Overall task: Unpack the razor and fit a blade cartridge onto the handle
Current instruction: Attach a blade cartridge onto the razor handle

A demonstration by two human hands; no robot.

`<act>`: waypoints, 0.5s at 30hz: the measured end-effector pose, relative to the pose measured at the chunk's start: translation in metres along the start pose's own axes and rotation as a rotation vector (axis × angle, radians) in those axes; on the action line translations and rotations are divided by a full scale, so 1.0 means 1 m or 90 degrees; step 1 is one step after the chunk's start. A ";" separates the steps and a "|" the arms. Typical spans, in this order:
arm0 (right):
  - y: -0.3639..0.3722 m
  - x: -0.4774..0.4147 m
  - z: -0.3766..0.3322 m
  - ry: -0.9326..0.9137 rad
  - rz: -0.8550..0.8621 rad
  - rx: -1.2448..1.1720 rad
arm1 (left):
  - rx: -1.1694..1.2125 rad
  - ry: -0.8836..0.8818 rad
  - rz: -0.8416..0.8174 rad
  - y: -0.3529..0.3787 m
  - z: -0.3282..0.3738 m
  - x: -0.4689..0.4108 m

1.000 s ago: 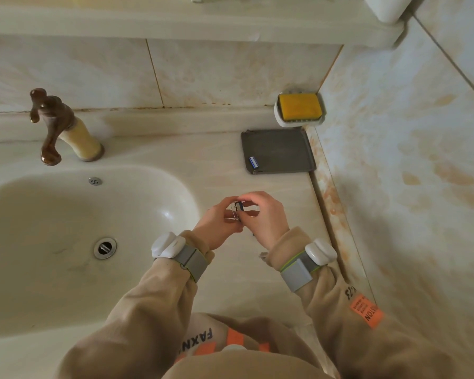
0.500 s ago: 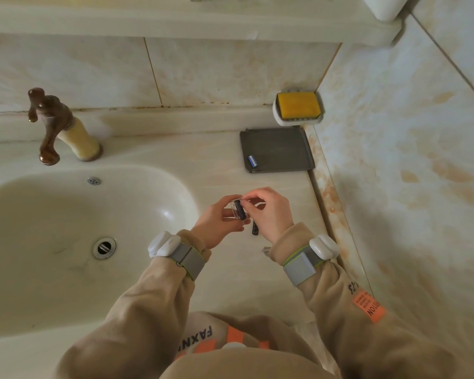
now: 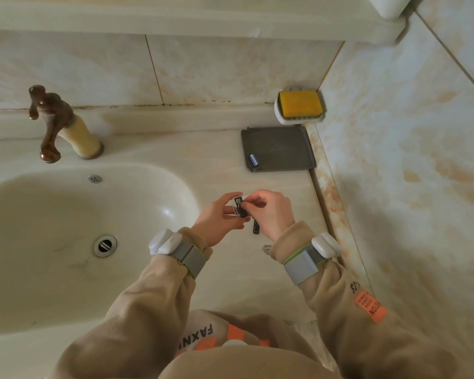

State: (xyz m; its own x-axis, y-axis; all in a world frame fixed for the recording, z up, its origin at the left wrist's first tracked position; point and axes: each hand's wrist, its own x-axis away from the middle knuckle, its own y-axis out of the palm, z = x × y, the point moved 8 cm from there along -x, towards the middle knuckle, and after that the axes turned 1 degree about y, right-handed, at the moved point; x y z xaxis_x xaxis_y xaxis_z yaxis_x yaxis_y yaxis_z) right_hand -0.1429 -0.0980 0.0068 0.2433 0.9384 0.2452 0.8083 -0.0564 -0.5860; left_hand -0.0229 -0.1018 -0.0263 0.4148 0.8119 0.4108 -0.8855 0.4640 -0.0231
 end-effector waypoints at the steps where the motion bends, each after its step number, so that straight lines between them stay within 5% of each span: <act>1: 0.000 0.000 0.000 0.004 0.001 0.002 | -0.009 0.000 -0.001 0.000 0.000 0.000; 15: 0.006 0.002 0.009 0.066 0.002 -0.029 | -0.183 0.019 0.028 0.000 0.006 0.002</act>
State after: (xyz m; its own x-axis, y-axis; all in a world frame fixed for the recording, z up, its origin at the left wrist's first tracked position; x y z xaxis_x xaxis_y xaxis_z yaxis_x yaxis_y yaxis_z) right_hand -0.1426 -0.0937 -0.0036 0.2978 0.8980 0.3238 0.8309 -0.0768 -0.5511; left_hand -0.0232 -0.1025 -0.0203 0.3872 0.8414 0.3770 -0.8088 0.5063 -0.2993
